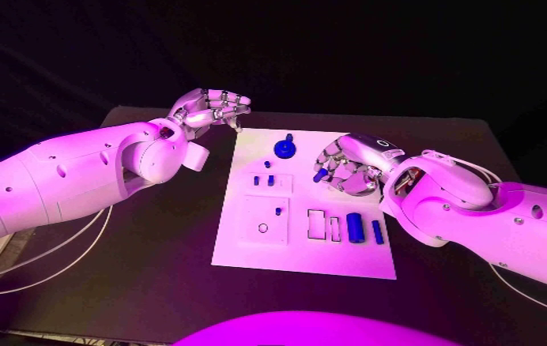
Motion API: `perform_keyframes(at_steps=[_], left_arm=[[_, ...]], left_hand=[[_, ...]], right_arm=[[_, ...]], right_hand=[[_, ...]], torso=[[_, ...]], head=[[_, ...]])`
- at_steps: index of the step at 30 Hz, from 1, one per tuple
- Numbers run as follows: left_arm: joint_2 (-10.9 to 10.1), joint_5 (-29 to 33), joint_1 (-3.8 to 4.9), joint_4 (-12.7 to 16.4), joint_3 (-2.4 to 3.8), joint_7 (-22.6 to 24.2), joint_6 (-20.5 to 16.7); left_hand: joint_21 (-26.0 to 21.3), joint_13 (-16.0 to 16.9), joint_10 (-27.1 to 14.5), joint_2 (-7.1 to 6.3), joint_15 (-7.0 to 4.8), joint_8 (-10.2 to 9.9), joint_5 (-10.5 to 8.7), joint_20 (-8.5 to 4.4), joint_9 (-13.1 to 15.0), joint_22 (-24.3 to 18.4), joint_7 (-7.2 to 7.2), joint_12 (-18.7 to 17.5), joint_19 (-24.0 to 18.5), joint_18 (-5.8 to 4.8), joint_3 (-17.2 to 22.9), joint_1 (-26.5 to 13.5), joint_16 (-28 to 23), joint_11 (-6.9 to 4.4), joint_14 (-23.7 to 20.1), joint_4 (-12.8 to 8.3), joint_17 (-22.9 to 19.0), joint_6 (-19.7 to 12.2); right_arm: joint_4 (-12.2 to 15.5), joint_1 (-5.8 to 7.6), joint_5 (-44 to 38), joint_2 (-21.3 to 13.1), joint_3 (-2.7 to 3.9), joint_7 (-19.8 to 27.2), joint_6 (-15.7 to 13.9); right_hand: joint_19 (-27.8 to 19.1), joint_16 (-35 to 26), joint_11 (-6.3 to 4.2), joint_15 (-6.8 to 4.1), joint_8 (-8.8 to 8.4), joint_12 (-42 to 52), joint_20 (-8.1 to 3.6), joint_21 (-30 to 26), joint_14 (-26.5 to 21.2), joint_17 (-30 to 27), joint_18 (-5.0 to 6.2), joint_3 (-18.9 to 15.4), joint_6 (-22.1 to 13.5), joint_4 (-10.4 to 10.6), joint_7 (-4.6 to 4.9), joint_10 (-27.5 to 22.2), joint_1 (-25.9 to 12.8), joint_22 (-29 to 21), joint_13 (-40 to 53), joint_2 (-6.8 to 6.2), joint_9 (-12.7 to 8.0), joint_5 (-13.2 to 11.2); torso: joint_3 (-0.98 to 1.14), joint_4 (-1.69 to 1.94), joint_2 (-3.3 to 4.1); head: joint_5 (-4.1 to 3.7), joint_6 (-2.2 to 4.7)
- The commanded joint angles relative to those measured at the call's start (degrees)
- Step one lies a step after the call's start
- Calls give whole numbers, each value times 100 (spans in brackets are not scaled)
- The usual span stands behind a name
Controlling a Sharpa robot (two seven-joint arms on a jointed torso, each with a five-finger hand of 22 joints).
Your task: Assemble the parts on the task board
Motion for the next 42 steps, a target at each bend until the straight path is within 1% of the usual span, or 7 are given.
perform_keyframes(at_steps=[1, 3, 9, 15, 22, 29, 42], left_arm=[[19, 2, 3, 3, 5, 32, 79], [24, 2, 3, -1, 5, 32, 80], [51, 2, 3, -5, 5, 33, 91], [64, 2, 3, -6, 5, 28, 97], [67, 3, 3, -2, 5, 10, 109], [60, 6, 3, -1, 4, -44, 157], [53, 6, 3, -1, 4, -58, 164]], left_hand=[[-22, -5, -30, -3, 7, -1, 23, 27, -7, -6, -9, 20, 4, 32, -30, 41, -26, 8, -49, -3, -5, -31], [-22, -5, -30, -3, 7, -1, 23, 27, -7, -6, -9, 20, 4, 32, -30, 41, -26, 8, -49, -3, -5, -31], [-22, -5, -30, -3, 7, -1, 23, 27, -7, -6, -9, 20, 4, 32, -30, 41, -26, 8, -49, -3, -5, -31], [-22, -5, -30, -3, 7, -1, 23, 27, -7, -6, -9, 20, 4, 32, -30, 41, -26, 8, -49, -3, -5, -31], [-22, -5, -30, -3, 7, -1, 23, 27, -7, -6, -9, 20, 4, 32, -30, 41, -26, 8, -49, -3, -5, -31], [-31, -8, -50, -4, 13, 4, 21, 29, -7, -10, -5, 27, 3, 31, -45, 27, -24, 13, -57, 10, -13, -33], [-37, -10, -63, -6, 16, 5, 21, 31, -7, -13, -5, 26, -1, 30, -50, 24, -27, 15, -65, 14, -16, -34]], right_arm=[[138, -37, 192, 136, 0, 184, -111], [177, -86, 206, 235, -1, 225, -120], [131, -367, 224, 682, -12, 372, -122], [-117, -688, 164, 1068, -31, 460, -58], [-424, -915, 100, 1340, -60, 450, 40], [-539, -1010, 11, 1451, -74, 285, 123], [-594, -1028, -249, 1449, -82, 67, 126]], right_hand=[[-18, -4, 3, -33, 325, -29, -21, -18, 321, 111, -15, -7, -24, -42, 8, 13, -54, 844, 6, 9, 386, 50], [-21, -5, 4, -32, 329, -36, -21, -28, 320, 110, -14, -1, -30, -53, 9, 14, -60, 842, 9, 10, 394, 62], [-32, -12, 6, -31, 340, -56, -20, -62, 317, 98, -8, 16, -48, -85, 15, 19, -72, 835, 17, 13, 416, 97], [-42, -17, 10, -28, 346, -72, -20, -89, 315, 88, -3, 28, -62, -108, 21, 18, -83, 829, 22, 14, 431, 122], [-53, -21, 16, -25, 347, -89, -18, -123, 313, 82, 3, 36, -81, -121, 27, 11, -100, 821, 25, 20, 442, 135], [-62, -26, 21, -21, 349, -100, -16, -150, 311, 71, 7, 36, -93, -125, 30, 10, -124, 814, 29, 24, 452, 132], [-58, -26, 22, -20, 350, -103, -15, -139, 311, 71, 5, 36, -96, -126, 30, 10, -129, 818, 30, 25, 454, 132]], torso=[[4, 2, 9], [2, -3, 8], [-1, 6, 12], [-4, 10, 13], [0, 12, 13], [2, 5, 9], [5, 2, 13]], head=[[33, -20], [44, -27], [90, -30], [140, -38], [176, -50], [178, -55], [187, -74]])
